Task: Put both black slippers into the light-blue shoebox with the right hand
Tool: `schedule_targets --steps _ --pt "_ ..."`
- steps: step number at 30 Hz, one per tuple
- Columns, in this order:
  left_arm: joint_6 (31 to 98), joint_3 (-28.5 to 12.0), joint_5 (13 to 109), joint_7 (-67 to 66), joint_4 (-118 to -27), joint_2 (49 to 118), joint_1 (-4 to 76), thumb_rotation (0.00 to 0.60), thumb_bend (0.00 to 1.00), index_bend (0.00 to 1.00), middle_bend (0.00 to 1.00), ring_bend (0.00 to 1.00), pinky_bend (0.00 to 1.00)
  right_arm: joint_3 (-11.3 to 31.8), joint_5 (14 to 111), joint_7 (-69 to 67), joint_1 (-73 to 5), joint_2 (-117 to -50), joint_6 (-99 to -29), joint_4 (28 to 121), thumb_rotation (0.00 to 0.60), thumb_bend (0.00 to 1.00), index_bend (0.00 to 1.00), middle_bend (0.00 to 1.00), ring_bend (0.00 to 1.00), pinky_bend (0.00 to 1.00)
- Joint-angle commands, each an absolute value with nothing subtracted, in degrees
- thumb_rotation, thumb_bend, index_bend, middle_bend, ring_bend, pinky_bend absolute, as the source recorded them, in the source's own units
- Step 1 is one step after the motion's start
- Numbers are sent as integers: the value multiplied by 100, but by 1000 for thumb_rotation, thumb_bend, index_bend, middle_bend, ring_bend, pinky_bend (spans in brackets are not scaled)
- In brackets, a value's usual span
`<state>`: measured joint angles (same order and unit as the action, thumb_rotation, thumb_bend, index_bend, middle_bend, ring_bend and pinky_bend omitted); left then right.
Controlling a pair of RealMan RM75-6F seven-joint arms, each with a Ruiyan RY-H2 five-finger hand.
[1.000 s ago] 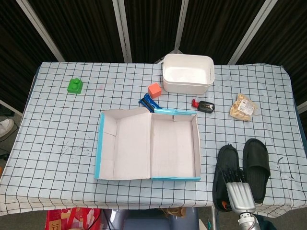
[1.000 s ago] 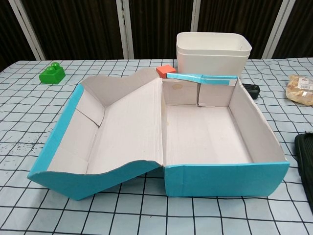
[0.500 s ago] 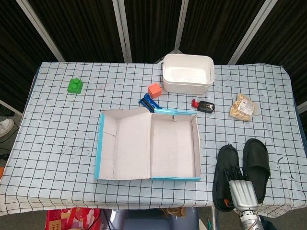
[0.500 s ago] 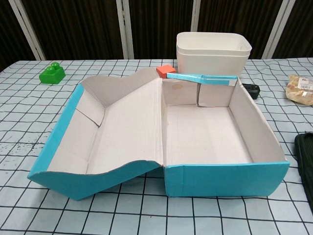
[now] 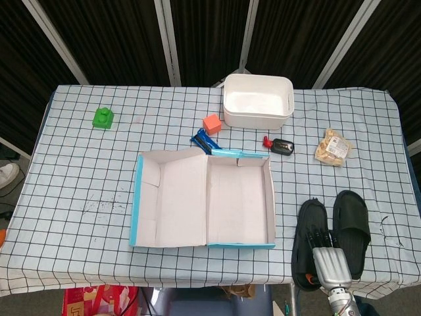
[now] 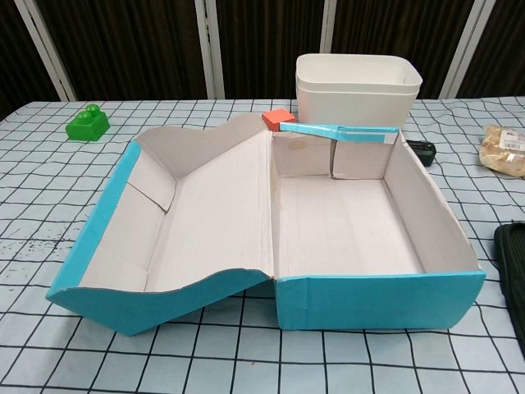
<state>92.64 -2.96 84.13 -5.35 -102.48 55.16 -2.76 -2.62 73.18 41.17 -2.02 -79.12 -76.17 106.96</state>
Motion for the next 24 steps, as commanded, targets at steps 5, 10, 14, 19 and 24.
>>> schedule_targets --steps 5,10,14,19,24 --pt "9267 -297 8411 -546 -10254 5521 -276 600 458 36 30 0 16 -269 7397 4072 -234 -7944 -7692 10630 600 152 0 68 0 11" --pt "9276 -300 8407 -537 -10252 5522 -279 600 459 36 30 0 16 -289 7555 4002 -224 -7981 -7802 10537 600 153 88 140 0 11" --pt "9262 -297 8408 -538 -10254 5519 -274 600 458 36 30 0 16 -309 7589 3988 -228 -7959 -7830 10536 600 152 202 187 1 11" --pt "9263 -291 8413 -541 -10256 5519 -276 600 458 36 30 0 16 -341 7625 4022 -231 -7925 -7862 10558 600 161 337 272 44 11" --pt "9267 -286 8424 -529 -10264 5512 -280 600 458 37 30 0 16 -364 7688 4014 -239 -7898 -7893 10568 600 201 425 338 80 11"
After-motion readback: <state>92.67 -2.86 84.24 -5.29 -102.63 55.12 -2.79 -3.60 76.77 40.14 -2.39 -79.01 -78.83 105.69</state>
